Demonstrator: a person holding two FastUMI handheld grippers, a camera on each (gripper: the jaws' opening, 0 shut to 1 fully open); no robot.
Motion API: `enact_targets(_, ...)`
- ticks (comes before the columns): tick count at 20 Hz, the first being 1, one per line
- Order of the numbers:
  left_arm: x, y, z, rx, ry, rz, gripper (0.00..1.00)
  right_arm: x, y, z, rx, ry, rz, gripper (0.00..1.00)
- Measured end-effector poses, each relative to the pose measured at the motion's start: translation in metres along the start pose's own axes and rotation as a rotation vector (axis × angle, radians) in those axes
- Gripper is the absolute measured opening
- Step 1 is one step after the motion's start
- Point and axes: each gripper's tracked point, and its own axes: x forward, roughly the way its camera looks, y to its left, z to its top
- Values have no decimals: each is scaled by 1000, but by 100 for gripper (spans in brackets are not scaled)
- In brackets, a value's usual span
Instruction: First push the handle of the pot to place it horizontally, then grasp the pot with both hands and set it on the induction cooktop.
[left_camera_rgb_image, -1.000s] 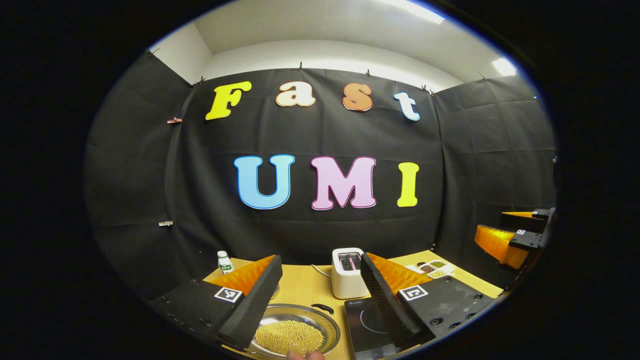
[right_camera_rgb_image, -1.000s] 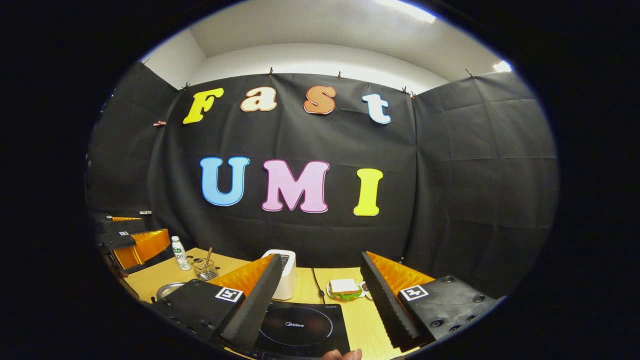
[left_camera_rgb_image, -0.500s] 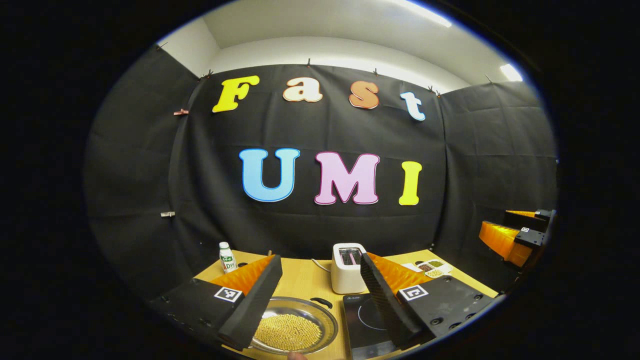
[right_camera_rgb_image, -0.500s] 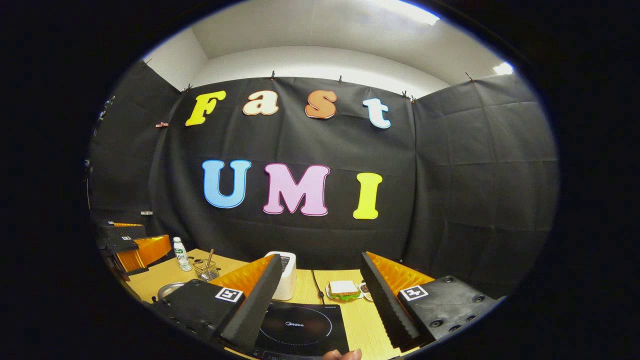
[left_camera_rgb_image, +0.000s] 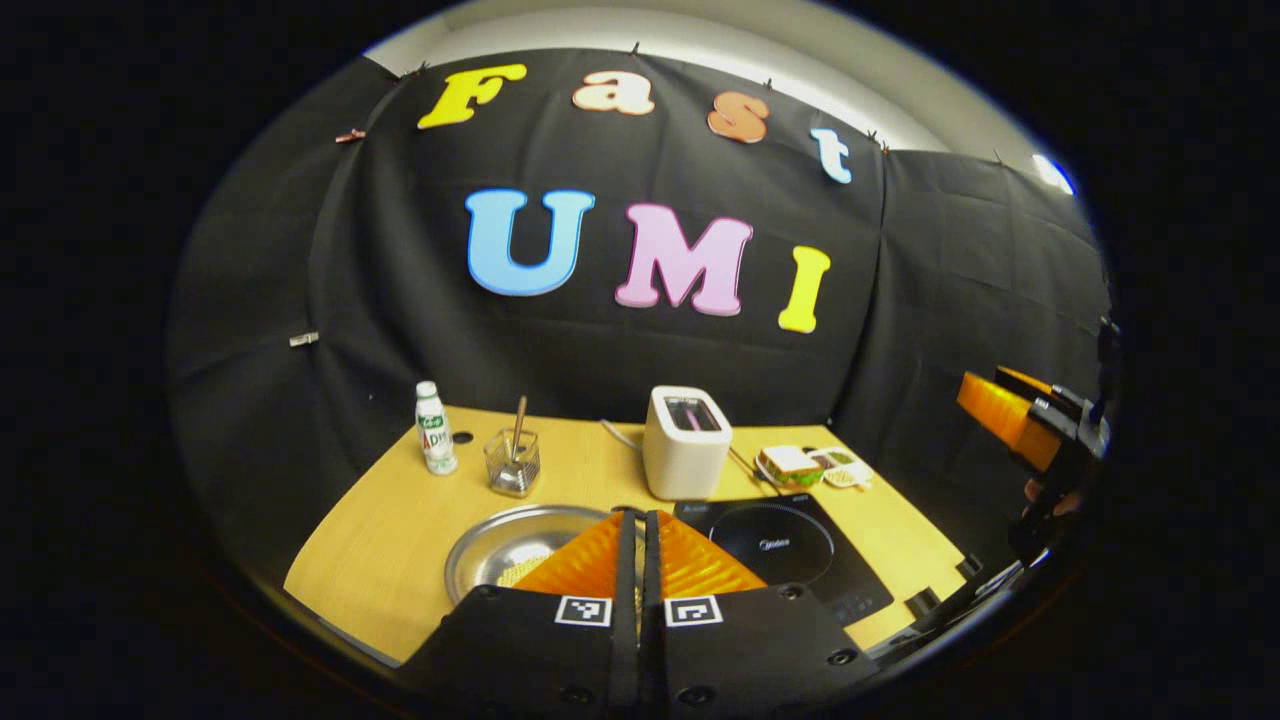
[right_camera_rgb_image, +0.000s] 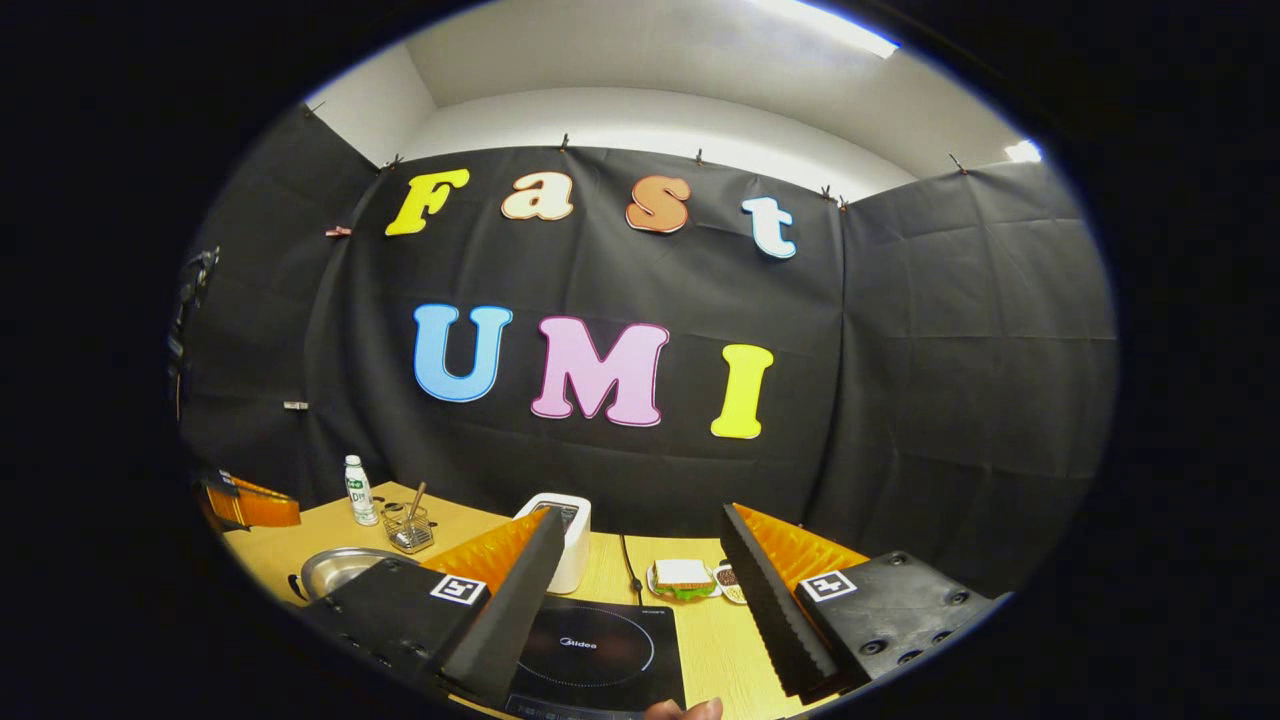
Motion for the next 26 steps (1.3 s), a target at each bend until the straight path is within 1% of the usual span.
enact_targets(2,-2,17,-30,40,99,2,5,0,0,-4,-2,11,1,98)
enact_targets(3,-3,22,-45,48,146,-11,5,1,0,-6,-2,14,2,98)
enact_targets(7,-12,31,-102,21,369,-116,5,3,2,-13,-11,27,3,98)
enact_targets(12,-31,54,-153,18,595,-192,5,-1,1,-17,-29,32,-5,98)
enact_targets(16,-29,79,-188,4,746,-211,5,-5,2,-19,-35,38,-8,98)
enact_targets(19,-20,93,-203,-11,799,-211,5,-8,-1,-20,-50,39,-15,98)
enact_targets(22,-8,91,-207,-43,805,-224,5,-12,-5,-23,-63,46,-27,98)
enact_targets(24,0,94,-212,-38,812,-217,5,-14,-7,-25,-65,51,-30,98)
enact_targets(26,7,100,-219,-15,831,-193,5,-16,-6,-25,-72,51,-31,98)
